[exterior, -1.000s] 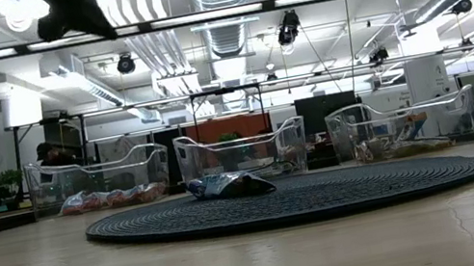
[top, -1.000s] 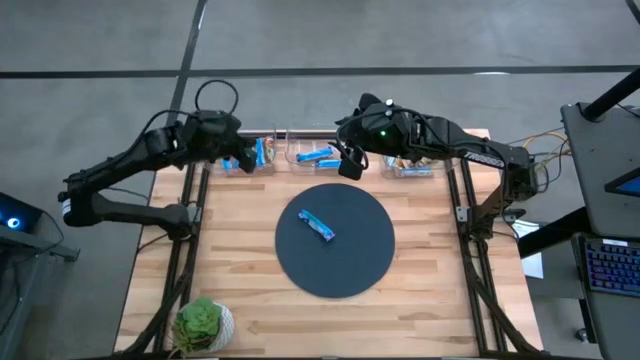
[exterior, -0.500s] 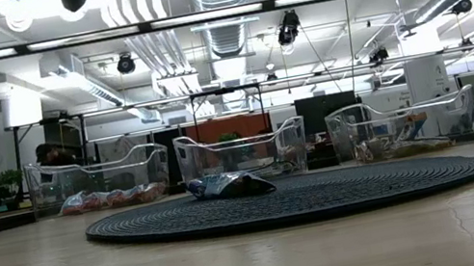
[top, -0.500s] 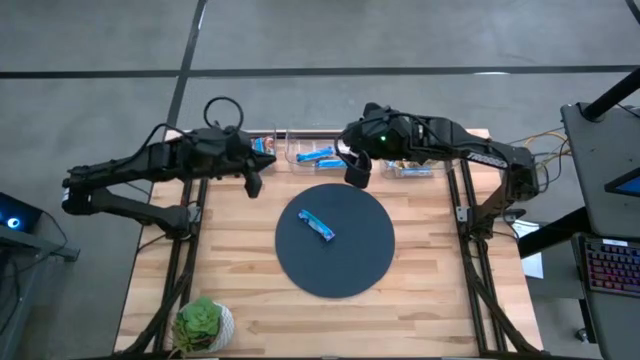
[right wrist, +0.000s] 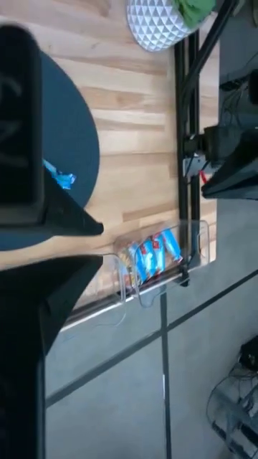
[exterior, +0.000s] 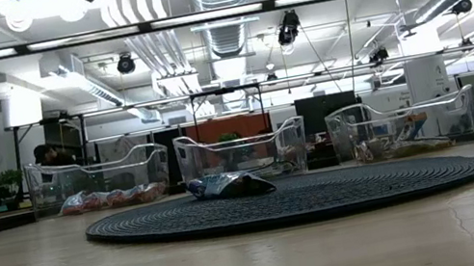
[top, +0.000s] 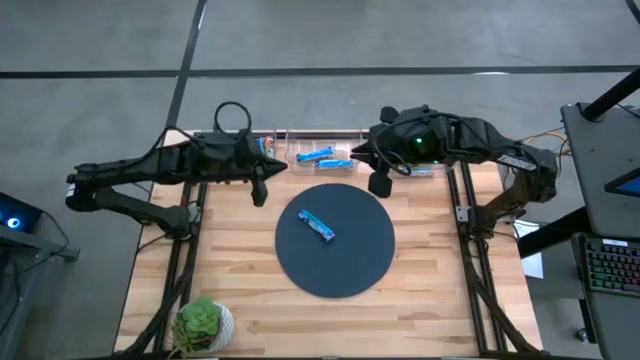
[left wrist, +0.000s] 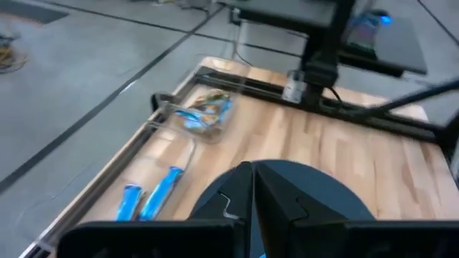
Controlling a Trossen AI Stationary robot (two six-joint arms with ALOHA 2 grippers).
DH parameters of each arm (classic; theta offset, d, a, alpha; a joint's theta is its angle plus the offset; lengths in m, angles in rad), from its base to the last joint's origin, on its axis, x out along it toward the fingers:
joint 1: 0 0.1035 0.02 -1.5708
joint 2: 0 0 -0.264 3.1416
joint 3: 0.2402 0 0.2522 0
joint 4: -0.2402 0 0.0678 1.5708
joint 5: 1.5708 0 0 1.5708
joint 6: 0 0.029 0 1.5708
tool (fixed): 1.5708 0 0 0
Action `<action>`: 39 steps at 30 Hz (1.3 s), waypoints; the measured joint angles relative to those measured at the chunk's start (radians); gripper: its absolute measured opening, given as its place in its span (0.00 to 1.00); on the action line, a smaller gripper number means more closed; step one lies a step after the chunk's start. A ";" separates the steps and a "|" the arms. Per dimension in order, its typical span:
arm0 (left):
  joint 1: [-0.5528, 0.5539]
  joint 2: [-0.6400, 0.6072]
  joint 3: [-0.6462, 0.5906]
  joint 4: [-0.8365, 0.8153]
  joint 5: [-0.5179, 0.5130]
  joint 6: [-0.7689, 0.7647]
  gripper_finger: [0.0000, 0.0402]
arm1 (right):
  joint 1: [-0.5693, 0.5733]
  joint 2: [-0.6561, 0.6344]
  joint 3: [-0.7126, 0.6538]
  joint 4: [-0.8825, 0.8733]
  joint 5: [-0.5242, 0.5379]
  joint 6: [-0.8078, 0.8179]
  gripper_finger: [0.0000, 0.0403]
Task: Pick and place Granola Bars by type
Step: Put the blue granola bar into the middle transparent bin
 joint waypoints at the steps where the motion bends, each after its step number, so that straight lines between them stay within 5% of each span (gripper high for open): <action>1: -0.007 0.009 0.000 0.004 0.004 0.014 0.00 | 0.003 -0.005 0.000 -0.008 0.001 0.000 0.10; 15: -0.058 0.080 0.000 0.114 0.045 0.079 0.00 | 0.024 -0.085 -0.001 -0.083 0.003 0.026 0.02; 21: -0.059 0.079 0.000 0.113 0.045 0.077 0.00 | 0.061 -0.164 -0.023 -0.051 -0.120 0.026 0.02; 39: -0.060 0.080 0.000 0.142 0.049 0.075 0.00 | 0.132 -0.590 -0.486 0.246 -0.163 0.207 0.02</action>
